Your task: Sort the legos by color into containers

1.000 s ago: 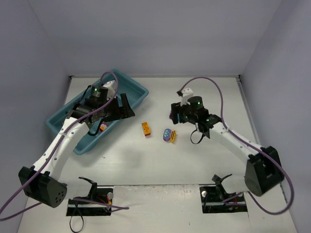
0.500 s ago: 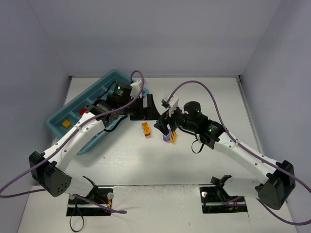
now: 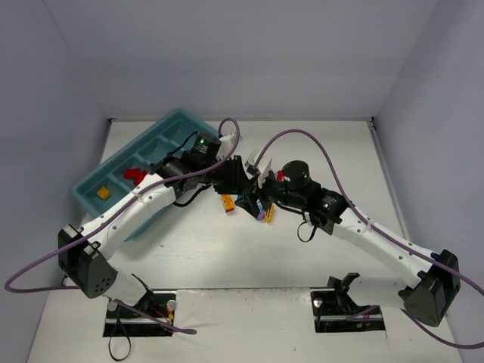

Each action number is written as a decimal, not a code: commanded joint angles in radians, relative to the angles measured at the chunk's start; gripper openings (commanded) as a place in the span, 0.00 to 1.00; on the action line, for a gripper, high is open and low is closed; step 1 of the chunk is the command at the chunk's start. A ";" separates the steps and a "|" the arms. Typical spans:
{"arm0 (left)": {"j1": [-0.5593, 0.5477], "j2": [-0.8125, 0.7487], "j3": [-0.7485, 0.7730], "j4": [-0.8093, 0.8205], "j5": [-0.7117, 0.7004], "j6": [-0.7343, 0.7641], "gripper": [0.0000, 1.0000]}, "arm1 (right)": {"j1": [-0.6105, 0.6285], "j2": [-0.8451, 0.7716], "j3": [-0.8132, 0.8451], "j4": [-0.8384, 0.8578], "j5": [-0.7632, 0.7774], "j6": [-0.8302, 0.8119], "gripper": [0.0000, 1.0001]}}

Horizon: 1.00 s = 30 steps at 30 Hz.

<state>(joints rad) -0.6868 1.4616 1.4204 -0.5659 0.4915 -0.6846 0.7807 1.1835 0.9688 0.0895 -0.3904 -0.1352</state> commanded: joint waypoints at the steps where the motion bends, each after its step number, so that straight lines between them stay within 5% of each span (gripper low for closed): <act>1: -0.011 -0.021 0.025 0.080 0.032 -0.009 0.05 | 0.005 -0.033 0.042 0.070 0.013 -0.010 0.05; 3: -0.010 -0.027 0.026 0.066 0.009 0.006 0.00 | 0.005 -0.038 0.035 0.069 0.030 -0.007 0.16; 6: -0.003 -0.030 0.041 0.038 -0.042 0.043 0.00 | 0.003 -0.045 0.024 0.065 0.088 0.005 0.60; 11: 0.045 -0.004 0.089 -0.035 -0.160 0.114 0.00 | -0.004 -0.061 0.010 0.035 0.237 0.048 1.00; 19: 0.228 0.126 0.199 0.007 -0.451 0.129 0.00 | -0.073 -0.114 -0.018 -0.025 0.540 0.190 1.00; 26: 0.332 0.411 0.457 0.081 -0.734 0.120 0.00 | -0.164 -0.122 -0.039 -0.085 0.598 0.301 1.00; 30: 0.377 0.572 0.624 0.089 -0.795 0.129 0.16 | -0.198 -0.114 -0.058 -0.085 0.627 0.341 1.00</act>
<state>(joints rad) -0.3355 1.9892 1.9270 -0.5396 -0.1852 -0.5747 0.6018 1.0851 0.9134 -0.0296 0.1707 0.1455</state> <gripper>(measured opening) 0.301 0.999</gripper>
